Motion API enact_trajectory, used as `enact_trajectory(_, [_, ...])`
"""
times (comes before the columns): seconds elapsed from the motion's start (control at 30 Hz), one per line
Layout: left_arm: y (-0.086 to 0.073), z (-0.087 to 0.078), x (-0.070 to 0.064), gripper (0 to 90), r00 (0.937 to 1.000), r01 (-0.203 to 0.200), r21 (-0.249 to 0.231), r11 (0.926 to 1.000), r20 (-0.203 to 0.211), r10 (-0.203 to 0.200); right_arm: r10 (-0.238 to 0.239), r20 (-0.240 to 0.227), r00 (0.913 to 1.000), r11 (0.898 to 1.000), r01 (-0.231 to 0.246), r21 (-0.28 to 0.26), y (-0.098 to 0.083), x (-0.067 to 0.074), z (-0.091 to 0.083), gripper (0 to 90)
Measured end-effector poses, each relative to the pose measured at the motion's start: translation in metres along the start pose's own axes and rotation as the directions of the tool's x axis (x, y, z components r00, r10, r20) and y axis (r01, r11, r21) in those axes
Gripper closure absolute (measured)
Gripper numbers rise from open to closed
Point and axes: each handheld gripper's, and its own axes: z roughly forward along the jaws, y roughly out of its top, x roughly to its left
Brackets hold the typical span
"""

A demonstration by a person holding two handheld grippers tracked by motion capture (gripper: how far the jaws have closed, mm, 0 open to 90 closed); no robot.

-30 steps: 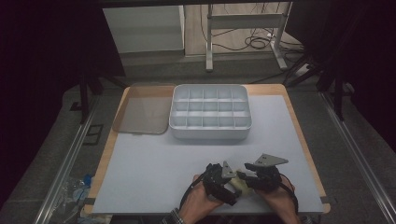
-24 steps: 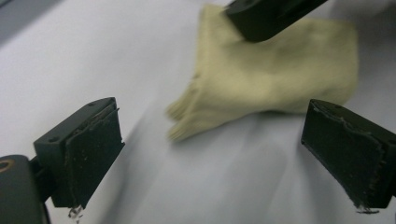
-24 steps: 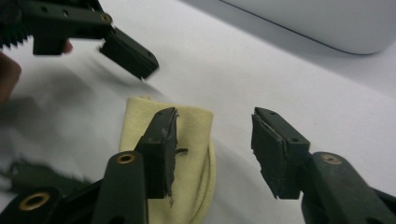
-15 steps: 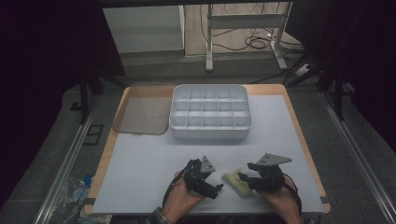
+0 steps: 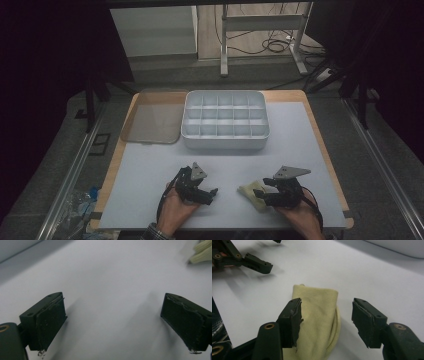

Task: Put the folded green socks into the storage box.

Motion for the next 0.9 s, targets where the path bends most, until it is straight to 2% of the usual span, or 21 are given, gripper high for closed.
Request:
enact_trajectory(0.1, [0.000, 0.000, 0.002, 5.5, 0.9998, 0.016, -0.001, 0.9999, 0.012, -0.016, 0.003, -0.003, 1.0000, 1.000, -0.003, 0.008, 0.000, 0.000, 0.001, 41.3])
enact_trajectory(0.33, [-0.001, 0.001, 0.002, 4.4, 0.9998, 0.014, 0.002, 0.9999, 0.015, -0.015, 0.012, -0.006, 0.9999, 1.000, -0.012, 0.011, -0.001, -0.001, 0.002, 41.7])
enact_trajectory(0.7, [-0.001, 0.001, 0.002, 4.4, 0.9998, 0.014, 0.001, 0.9999, 0.013, -0.014, 0.005, -0.016, 0.9999, 0.998, -0.004, 0.062, 0.001, 0.000, 0.017, 41.7])
enact_trajectory(0.9, [-0.001, 0.001, 0.002, 4.4, 0.9998, 0.013, 0.000, 0.9999, 0.013, -0.013, 0.035, -0.041, 0.9986, 0.997, -0.032, 0.071, -0.002, -0.002, 0.021, 44.7])
